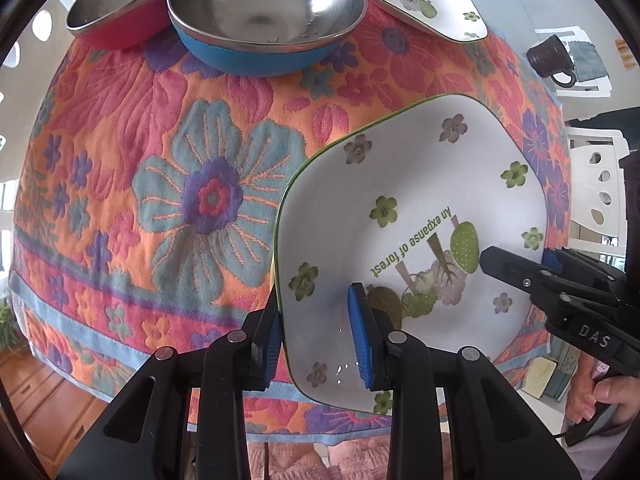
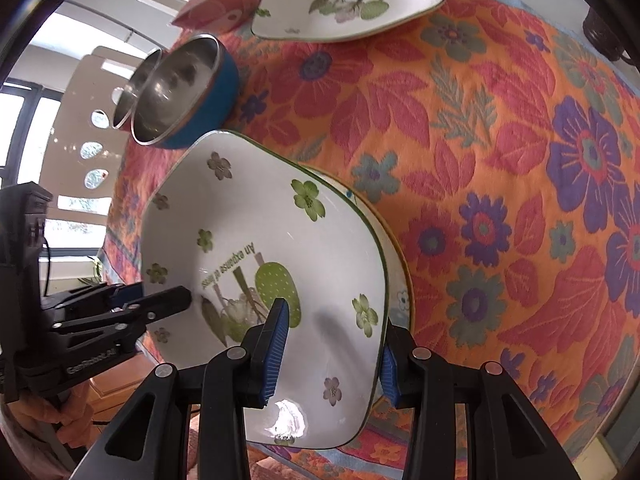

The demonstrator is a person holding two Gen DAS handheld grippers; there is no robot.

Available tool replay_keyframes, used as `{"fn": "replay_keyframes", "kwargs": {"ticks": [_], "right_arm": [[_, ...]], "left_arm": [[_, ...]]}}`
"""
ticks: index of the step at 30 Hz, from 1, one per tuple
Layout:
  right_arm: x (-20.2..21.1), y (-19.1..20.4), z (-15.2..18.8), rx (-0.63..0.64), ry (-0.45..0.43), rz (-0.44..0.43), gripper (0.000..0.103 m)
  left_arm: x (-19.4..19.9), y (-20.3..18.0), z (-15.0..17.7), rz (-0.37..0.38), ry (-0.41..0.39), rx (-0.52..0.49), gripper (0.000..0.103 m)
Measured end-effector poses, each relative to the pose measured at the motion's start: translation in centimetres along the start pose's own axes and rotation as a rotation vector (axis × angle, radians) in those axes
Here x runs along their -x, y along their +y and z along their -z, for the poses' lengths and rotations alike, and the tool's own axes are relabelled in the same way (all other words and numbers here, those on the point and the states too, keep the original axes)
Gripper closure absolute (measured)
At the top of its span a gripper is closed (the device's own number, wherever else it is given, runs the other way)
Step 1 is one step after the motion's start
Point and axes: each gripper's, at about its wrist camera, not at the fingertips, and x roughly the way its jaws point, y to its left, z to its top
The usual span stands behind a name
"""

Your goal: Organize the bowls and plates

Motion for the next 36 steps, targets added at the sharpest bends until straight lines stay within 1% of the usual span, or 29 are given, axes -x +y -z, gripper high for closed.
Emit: {"fn": "replay_keyframes", "kwargs": {"ticks": [4,7,14,19,23,24,30,36], "right_arm": [[-0.3,-0.3,0.0,-0.006,0.011,-0.001,0.063],[-0.6,0.0,-0.2,-0.001,0.019,0.004,0.063],[-1.7,0.3,-0.5,-0.012,0.053,0.03,0.063],[-2.7,1.3,-0.7,-0.008,0.076,0.064,0.063],[-3.4,1.7,-0.6,-0.011,0.096,0.102,0.063],[-3.5,1.8,-0.7,-0.016,0.097,0.098,0.063],[-3.4,2.3,-0.8,-0.01,0.107,0.117,0.063],[-3.5,2.5,-0.6,-0.009,0.125,0.135,0.063]], "left_arm": [[0.1,0.0,0.1,-0.012,-0.009,0.001,0.076],[0.2,0.0,0.2,-0.041,-0.01,-0.006,0.076],[-0.2,0.0,-0.1,-0.068,-0.011,-0.021,0.076],[-0.8,-0.3,-0.4,-0.09,0.009,-0.021,0.076],[-0.9,-1.1,-0.6,-0.11,-0.005,-0.041,0.076],[-1.0,-1.4,-0.6,-0.115,-0.004,-0.041,0.076],[-0.7,-1.3,-0.8,-0.103,-0.004,-0.036,0.076],[-0.5,-1.6,-0.7,-0.112,-0.001,-0.049,0.076]]}}
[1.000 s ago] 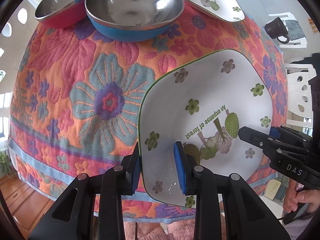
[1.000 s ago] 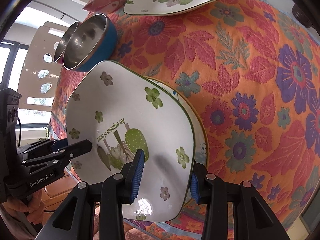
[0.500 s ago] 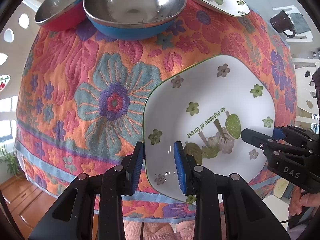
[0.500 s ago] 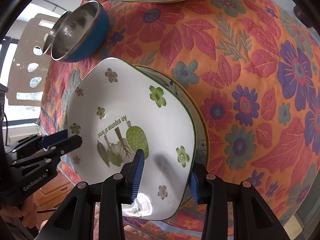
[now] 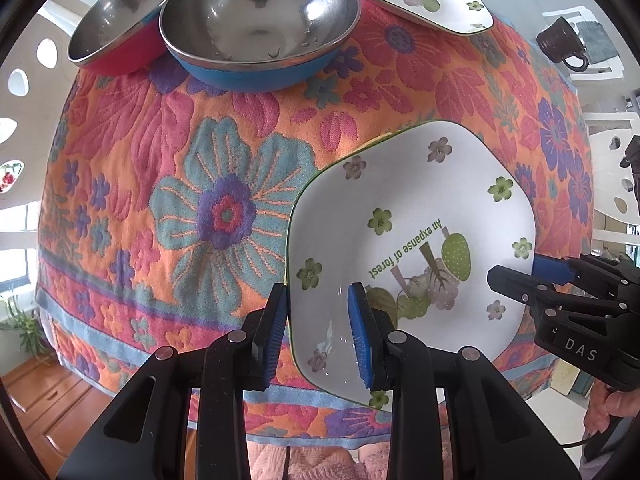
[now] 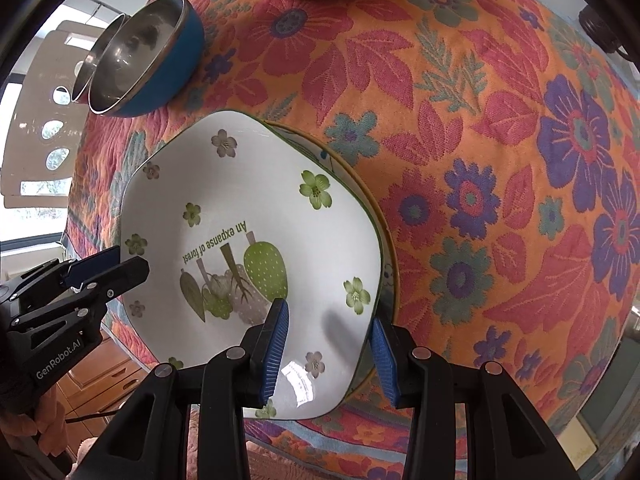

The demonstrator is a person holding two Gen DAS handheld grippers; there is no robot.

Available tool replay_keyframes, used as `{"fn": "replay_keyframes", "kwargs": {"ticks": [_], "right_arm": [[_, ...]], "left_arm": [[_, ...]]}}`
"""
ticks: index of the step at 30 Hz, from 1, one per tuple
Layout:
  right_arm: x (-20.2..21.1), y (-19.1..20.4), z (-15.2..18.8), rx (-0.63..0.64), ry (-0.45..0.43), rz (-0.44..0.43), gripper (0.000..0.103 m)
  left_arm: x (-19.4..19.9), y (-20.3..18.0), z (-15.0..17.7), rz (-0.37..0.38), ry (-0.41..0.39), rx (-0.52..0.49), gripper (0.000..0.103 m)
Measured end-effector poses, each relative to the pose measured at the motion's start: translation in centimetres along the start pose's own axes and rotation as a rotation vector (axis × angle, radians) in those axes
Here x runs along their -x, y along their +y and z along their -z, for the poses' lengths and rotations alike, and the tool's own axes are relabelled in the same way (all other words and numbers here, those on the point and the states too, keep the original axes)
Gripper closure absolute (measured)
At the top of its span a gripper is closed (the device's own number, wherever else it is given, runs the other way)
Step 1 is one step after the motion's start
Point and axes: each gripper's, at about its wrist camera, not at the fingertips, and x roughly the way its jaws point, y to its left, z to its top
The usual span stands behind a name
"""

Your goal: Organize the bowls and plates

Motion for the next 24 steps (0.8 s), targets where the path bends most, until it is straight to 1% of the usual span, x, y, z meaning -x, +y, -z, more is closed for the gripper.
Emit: {"fn": "replay_keyframes", "kwargs": {"ticks": [1,2,6,9,18,21,24], "right_arm": [[0.0,0.1,0.0,0.005,0.003,0.005,0.063],[-0.1,0.2,0.0,0.01,0.008,0.016,0.067],[-0.2,0.8,0.1,0.047,0.03,0.076,0.067],[-0.5,1.2,0.1,0.054,0.04,0.097,0.067],[-0.7,1.5,-0.4,0.078,0.059,0.09,0.067],[0.1,1.3,-0.1,0.089,0.053,0.083,0.066],[1.4,0.8,0.0,0.088,0.033,0.072,0.065]], "left_arm": [[0.0,-0.1,0.0,-0.002,0.0,0.001,0.076],[0.0,-0.2,-0.1,-0.002,0.001,0.003,0.076],[0.5,-0.6,-0.2,0.0,0.008,0.021,0.074],[0.7,-0.4,-0.3,-0.001,0.009,0.022,0.074],[0.5,0.0,-0.3,0.006,0.025,0.048,0.074],[0.6,0.0,-0.4,0.009,0.03,0.062,0.074],[1.8,0.0,-0.7,0.021,0.024,0.07,0.072]]}}
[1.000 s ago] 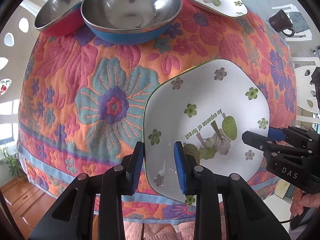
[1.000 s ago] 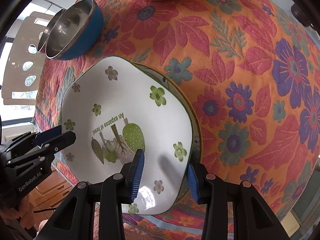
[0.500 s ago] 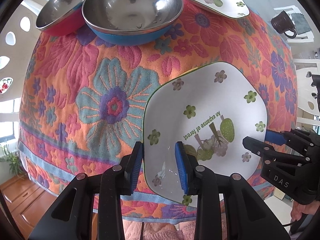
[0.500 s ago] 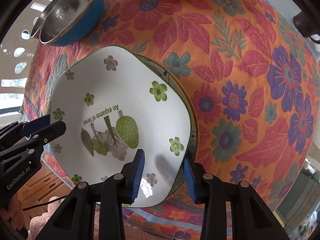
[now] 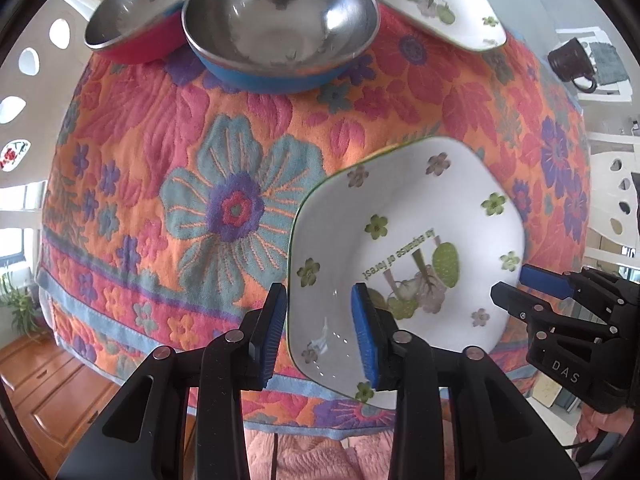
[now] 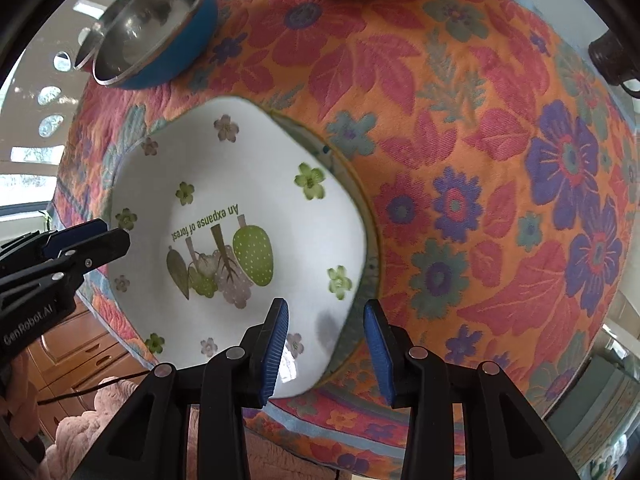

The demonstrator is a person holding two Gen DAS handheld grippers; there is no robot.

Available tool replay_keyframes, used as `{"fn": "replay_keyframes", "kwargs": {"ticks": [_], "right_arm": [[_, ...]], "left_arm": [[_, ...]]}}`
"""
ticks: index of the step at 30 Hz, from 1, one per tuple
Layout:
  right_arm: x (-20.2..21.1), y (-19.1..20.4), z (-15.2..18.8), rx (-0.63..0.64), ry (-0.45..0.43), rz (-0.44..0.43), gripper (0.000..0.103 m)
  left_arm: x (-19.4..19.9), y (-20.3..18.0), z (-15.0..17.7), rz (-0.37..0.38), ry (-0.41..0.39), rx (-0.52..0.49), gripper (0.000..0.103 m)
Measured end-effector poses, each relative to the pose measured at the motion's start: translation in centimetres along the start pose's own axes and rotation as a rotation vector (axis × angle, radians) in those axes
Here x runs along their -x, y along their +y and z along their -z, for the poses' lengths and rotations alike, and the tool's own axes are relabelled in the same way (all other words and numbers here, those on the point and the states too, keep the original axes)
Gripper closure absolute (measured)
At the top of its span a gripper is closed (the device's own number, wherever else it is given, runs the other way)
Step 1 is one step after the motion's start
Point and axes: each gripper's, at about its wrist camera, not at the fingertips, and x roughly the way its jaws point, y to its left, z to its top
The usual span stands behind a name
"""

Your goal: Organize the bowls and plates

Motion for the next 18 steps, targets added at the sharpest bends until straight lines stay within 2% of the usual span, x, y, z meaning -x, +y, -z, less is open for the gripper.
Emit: {"fn": "replay_keyframes", "kwargs": {"ticks": [7,12,18], "right_arm": [[5.2,-2.6,-1.0,-0.013,-0.092,-0.02,0.065],[10.6,-5.0,-2.9,0.005,-0.202,-0.04,0.064],[15.8,-6.3,-6.0,0.012,-0.321,-0.081,0.062]], "left_arm": [[5.5,0.2,-3.0,0.004,-0.082,-0.017,0.072],[9.7,-0.3,-7.2,-0.008,-0.177,-0.049,0.072],[11.5,-1.6,-12.3,-0.003,-0.222,-0.054,0.071]]}}
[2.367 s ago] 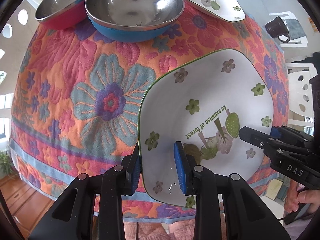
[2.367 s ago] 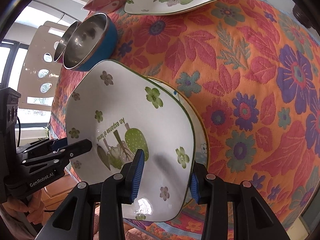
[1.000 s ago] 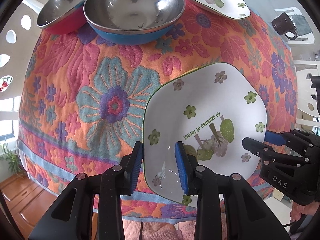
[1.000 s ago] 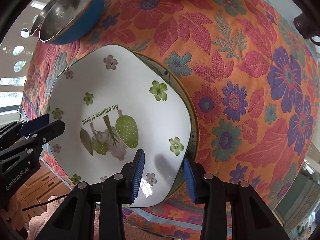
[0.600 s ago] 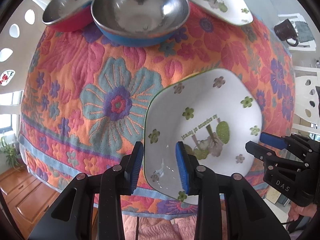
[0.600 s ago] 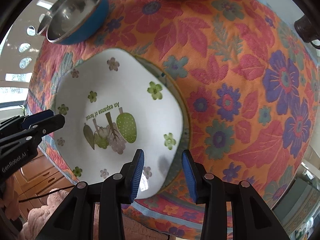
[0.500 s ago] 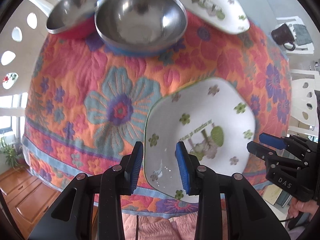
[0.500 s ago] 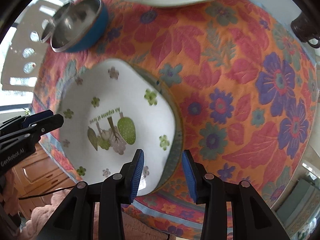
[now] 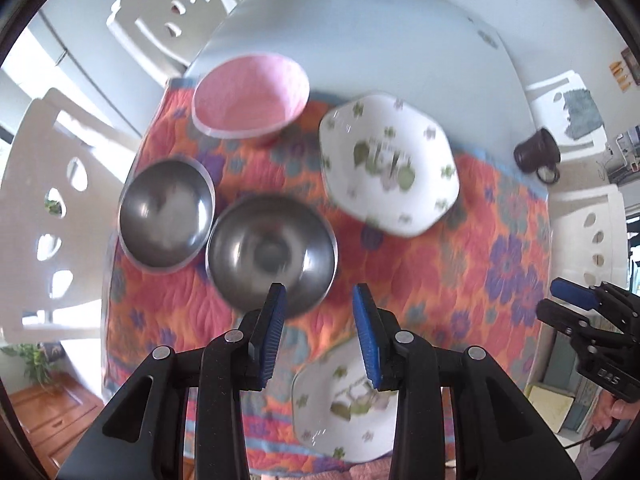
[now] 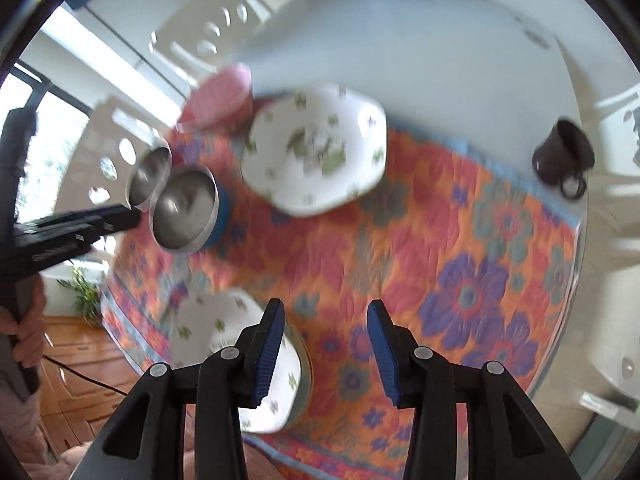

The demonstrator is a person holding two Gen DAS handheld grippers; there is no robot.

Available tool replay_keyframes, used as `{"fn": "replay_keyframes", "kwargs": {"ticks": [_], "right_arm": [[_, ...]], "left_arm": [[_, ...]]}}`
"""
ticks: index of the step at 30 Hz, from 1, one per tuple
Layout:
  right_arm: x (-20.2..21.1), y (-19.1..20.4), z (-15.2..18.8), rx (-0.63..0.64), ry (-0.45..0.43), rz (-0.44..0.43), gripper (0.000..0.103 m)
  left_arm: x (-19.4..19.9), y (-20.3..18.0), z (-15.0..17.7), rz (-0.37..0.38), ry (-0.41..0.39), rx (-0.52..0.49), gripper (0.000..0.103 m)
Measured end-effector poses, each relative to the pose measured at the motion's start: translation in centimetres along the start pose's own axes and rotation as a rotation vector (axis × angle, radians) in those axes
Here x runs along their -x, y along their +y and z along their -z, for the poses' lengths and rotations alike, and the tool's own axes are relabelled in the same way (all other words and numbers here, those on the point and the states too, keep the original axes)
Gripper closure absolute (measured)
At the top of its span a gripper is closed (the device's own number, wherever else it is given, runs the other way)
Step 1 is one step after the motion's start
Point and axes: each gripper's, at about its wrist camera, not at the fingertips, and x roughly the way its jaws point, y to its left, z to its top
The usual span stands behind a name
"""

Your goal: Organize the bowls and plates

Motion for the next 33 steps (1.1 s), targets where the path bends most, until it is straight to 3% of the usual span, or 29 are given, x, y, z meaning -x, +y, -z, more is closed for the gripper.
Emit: {"fn": "replay_keyframes", "kwargs": {"ticks": [7,9,11,18,24,29,33], "right_arm": [[3.3,-0.8,-4.9,-0.021,-0.186,-0.122,0.061],[3.6,-1.5,-6.1,-0.049,-0.294,-0.192,0.049],[2.5,-2.8,-7.1,-0.114,-0.371,-0.202,0.041],[-5.8,-6.2,-9.8,-0.266,-0.301,-0.225,0.041],[-12.1,-7.2,-11.5,-0.255,-0.22,-0.129,0.041],[-15.7,-7.6,-12.1,-0.261,-0.16,-0.112,0.042],[-17.0,-7.6,-12.1,-0.259,-0.145,-0.137,0.042]], "left_arm": [[-1.5,-0.9,-4.7,-0.001,-0.026,0.031,0.071],[-2.4,-1.0,-5.7,-0.011,-0.025,0.05,0.07],[-3.8,-1.0,-6.5,-0.023,-0.005,0.071,0.07],[-9.4,-2.4,-8.0,-0.019,0.093,0.059,0.07],[-13.7,-2.9,-8.9,-0.032,0.149,0.058,0.07],[-14.3,-3.9,-9.8,-0.101,0.106,0.012,0.07],[-14.4,-4.9,-9.8,-0.092,0.118,-0.022,0.07]]}}
